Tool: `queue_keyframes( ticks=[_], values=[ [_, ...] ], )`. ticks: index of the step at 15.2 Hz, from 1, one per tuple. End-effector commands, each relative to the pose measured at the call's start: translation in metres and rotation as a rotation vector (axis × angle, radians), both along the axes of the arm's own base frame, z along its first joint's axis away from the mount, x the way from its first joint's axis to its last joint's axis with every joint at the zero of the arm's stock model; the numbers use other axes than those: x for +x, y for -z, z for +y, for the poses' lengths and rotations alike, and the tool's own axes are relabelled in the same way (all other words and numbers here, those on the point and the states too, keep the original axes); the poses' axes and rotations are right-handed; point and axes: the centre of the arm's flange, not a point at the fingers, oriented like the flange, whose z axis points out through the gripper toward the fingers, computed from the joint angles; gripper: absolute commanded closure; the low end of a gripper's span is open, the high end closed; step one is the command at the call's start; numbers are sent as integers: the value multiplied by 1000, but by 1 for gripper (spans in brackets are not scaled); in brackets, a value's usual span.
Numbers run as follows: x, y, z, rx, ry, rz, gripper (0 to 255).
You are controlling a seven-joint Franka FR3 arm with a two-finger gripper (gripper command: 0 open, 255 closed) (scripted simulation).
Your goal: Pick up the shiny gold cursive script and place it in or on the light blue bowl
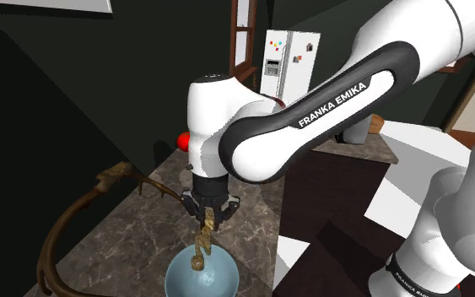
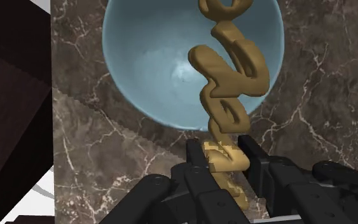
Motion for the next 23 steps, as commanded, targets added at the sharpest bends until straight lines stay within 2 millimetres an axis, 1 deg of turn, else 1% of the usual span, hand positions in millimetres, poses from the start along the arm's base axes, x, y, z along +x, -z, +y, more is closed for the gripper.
queue_keyframes(
  ticks=[1, 3, 16, 17, 23],
  values=[
    [-18, 0, 22, 0, 1, 0, 255],
    [-35, -1, 42, 0, 1, 0, 255],
    [-35, 68, 42, 0, 1, 0, 255],
    [-35, 77, 42, 0, 1, 0, 255],
    [-35, 77, 42, 0, 1, 0, 255]
  ],
)
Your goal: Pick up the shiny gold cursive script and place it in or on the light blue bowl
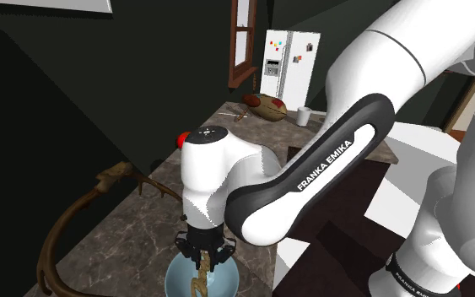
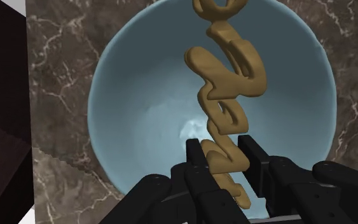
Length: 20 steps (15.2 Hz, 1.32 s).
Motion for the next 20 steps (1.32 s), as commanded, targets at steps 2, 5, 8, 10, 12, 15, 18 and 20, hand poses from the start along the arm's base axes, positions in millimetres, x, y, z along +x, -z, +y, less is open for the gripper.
queue_keyframes(
  ticks=[2, 5, 8, 10, 12, 15, 18, 20],
  values=[
    [0, 0, 0, 0, 0, 0, 255],
    [0, 0, 0, 0, 0, 0, 0],
    [0, 0, 0, 0, 0, 0, 0],
    [0, -26, -1, 0, 0, 0, 0],
    [1, -50, -2, 0, 0, 0, 0],
    [1, -50, -2, 0, 0, 0, 0],
    [1, -50, -2, 0, 0, 0, 0],
    [1, -50, -2, 0, 0, 0, 0]
  ],
)
